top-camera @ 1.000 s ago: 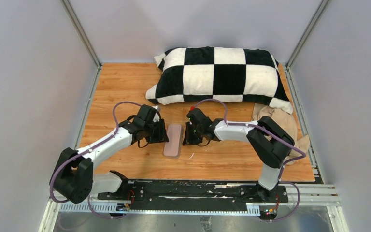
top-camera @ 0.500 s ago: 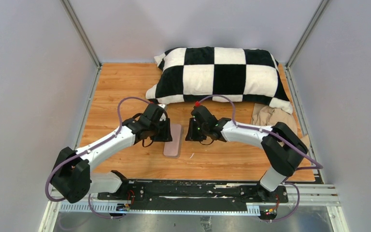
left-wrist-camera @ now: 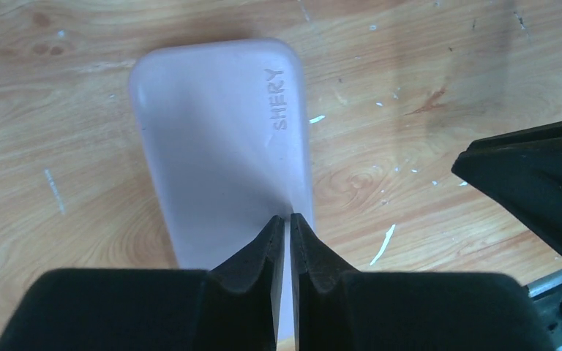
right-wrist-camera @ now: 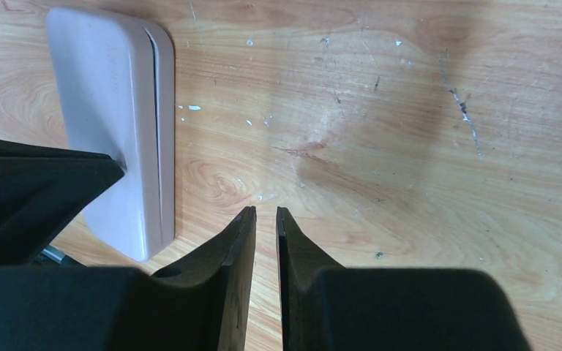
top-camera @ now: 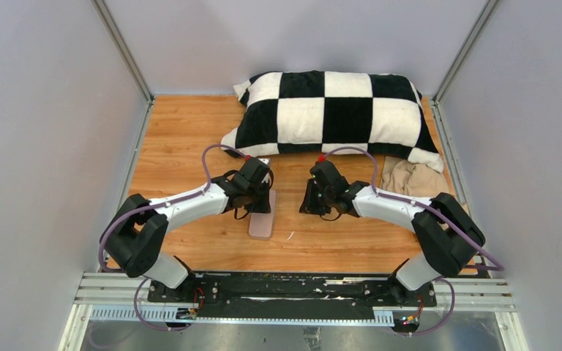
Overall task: Organize the sunglasses
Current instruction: Move the sunglasses case at the center of the board, then reset both arms
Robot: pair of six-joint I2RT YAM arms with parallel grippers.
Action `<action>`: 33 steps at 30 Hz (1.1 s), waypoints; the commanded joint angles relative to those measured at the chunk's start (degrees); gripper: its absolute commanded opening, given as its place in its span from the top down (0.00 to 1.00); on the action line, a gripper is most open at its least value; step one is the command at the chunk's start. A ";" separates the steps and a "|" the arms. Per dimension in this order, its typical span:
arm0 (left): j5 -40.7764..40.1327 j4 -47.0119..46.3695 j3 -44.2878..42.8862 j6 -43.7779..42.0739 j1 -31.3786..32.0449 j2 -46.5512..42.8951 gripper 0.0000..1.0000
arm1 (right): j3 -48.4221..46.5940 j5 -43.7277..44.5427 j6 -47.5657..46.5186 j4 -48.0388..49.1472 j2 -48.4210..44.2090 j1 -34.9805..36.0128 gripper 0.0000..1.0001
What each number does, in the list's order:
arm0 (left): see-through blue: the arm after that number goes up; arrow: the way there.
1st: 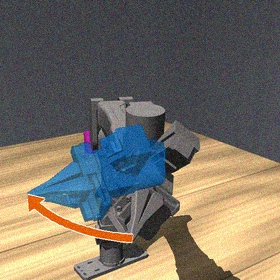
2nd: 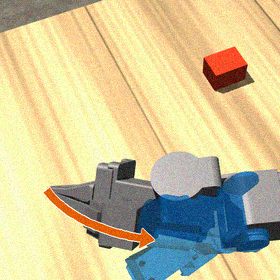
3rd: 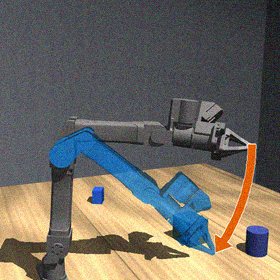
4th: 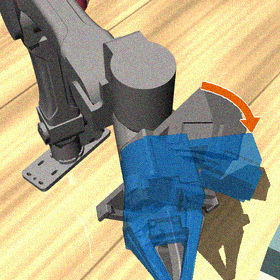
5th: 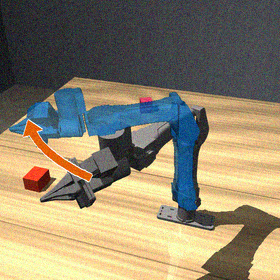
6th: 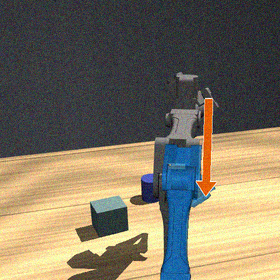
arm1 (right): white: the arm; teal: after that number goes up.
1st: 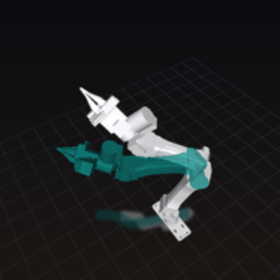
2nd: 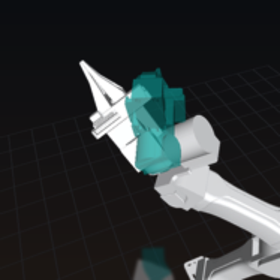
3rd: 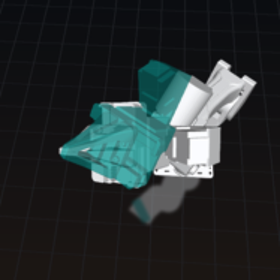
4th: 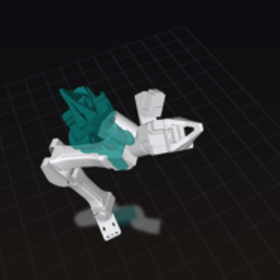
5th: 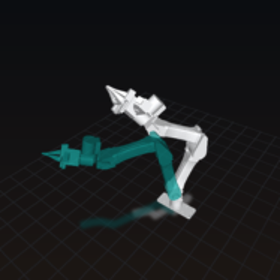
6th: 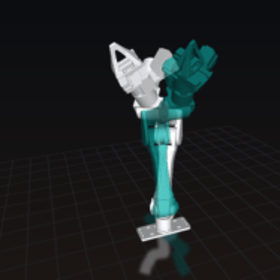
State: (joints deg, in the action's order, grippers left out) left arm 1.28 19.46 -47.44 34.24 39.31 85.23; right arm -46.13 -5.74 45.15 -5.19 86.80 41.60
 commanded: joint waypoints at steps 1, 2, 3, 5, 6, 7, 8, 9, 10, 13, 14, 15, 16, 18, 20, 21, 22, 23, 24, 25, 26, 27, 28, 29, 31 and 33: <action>-1.19 -1.40 0.69 0.34 2.59 3.41 0.86 | 1.31 0.65 -0.58 -1.06 -0.85 -0.46 0.78; -1.19 -1.21 0.42 0.31 2.94 4.04 0.86 | 1.27 0.47 -0.57 -0.95 -0.78 -0.54 0.78; -1.19 -0.98 0.08 0.31 3.18 4.61 0.86 | 1.18 0.28 -0.62 -0.91 -0.76 -0.53 0.78; -1.19 -0.61 -0.51 0.24 3.39 5.47 0.86 | 1.00 0.05 -0.71 -0.81 -0.60 -0.56 0.79; -1.19 -0.29 -0.81 0.24 3.40 5.58 0.86 | 0.96 -0.02 -0.71 -0.83 -0.67 -0.53 0.79; -1.18 0.06 -1.07 0.29 3.45 5.27 0.86 | 0.95 -0.06 -0.80 -0.84 -0.81 -0.51 0.79; -2.53 0.50 -1.63 0.27 3.49 4.42 0.86 | 1.02 -0.06 -0.84 -0.90 -1.01 -0.55 0.79; -3.01 1.39 -2.24 0.25 3.49 3.30 0.85 | 1.20 -0.01 -0.92 -0.83 -1.41 -0.56 0.79; -3.44 2.20 -2.83 0.11 3.49 1.96 0.83 | 1.28 -0.06 -1.08 -0.79 -1.86 -0.64 0.78; -5.12 4.82 -4.70 -0.23 3.49 -2.73 0.78 | 1.64 0.22 -1.40 -0.84 -3.27 -0.73 0.78; -5.73 5.63 -5.27 -0.36 3.50 -4.33 0.77 | 1.65 0.37 -1.62 -0.89 -3.68 -0.82 0.77; -6.32 6.33 -5.65 -0.48 3.49 -5.64 0.76 | 1.59 0.42 -1.89 -0.93 -4.00 -0.86 0.77; -6.92 7.01 -6.02 -0.61 3.49 -6.76 0.75 | 1.46 0.54 -2.14 -1.09 -4.34 -0.87 0.76; -8.04 8.13 -6.42 -0.66 3.49 -8.46 0.74 | 1.19 0.78 -2.90 -1.41 -4.89 -0.99 0.75; -8.69 8.86 -6.45 -0.46 3.49 -9.93 0.74 | 0.98 1.14 -3.56 -1.71 -5.57 -0.99 0.73; -9.12 9.04 -6.25 -0.33 3.49 -10.74 0.73 | 0.89 1.27 -4.03 -1.87 -6.04 -0.95 0.72; -9.48 9.18 -6.00 -0.05 3.49 -11.65 0.72 | 0.87 1.52 -4.52 -2.12 -6.61 -0.99 0.71; -10.08 9.42 -5.72 0.13 3.49 -12.60 0.72 | 0.87 1.83 -5.19 -2.46 -7.69 -0.95 0.69; -10.53 9.54 -5.47 0.19 3.49 -13.80 0.70 | 0.79 2.43 -6.16 -3.07 -8.80 -0.94 0.66; -10.99 9.68 -5.25 0.28 3.49 -15.17 0.69 | 0.67 3.39 -7.18 -4.09 -10.00 -0.97 0.63; -11.69 10.00 -5.01 0.30 3.49 -16.66 0.67 | 0.48 4.80 -8.62 -5.36 -11.65 -0.94 0.59; -12.49 10.40 -4.80 0.37 3.49 -19.05 0.65 | -0.04 7.41 -10.03 -7.32 -13.54 -1.00 0.56; -13.66 10.93 -4.77 0.40 3.49 -20.93 0.63 | -0.80 9.93 -11.54 -10.90 -15.57 -0.94 0.50; -14.81 11.47 -4.83 0.23 3.49 -22.89 0.62 | -1.78 12.93 -12.90 -13.86 -17.90 -1.03 0.46; -17.35 12.83 -5.21 -0.58 3.50 -26.79 0.60 | -3.90 18.98 -15.84 -19.65 -22.94 -1.07 0.40; -19.88 14.28 -6.03 -1.68 3.49 -30.58 0.58 | -5.41 25.88 -18.23 -23.52 -28.29 -1.07 0.35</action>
State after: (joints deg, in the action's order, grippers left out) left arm -11.46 30.28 -52.60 34.20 42.48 61.25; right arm -47.13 4.99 34.24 -17.17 67.22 41.21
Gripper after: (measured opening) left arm 0.401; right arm 0.622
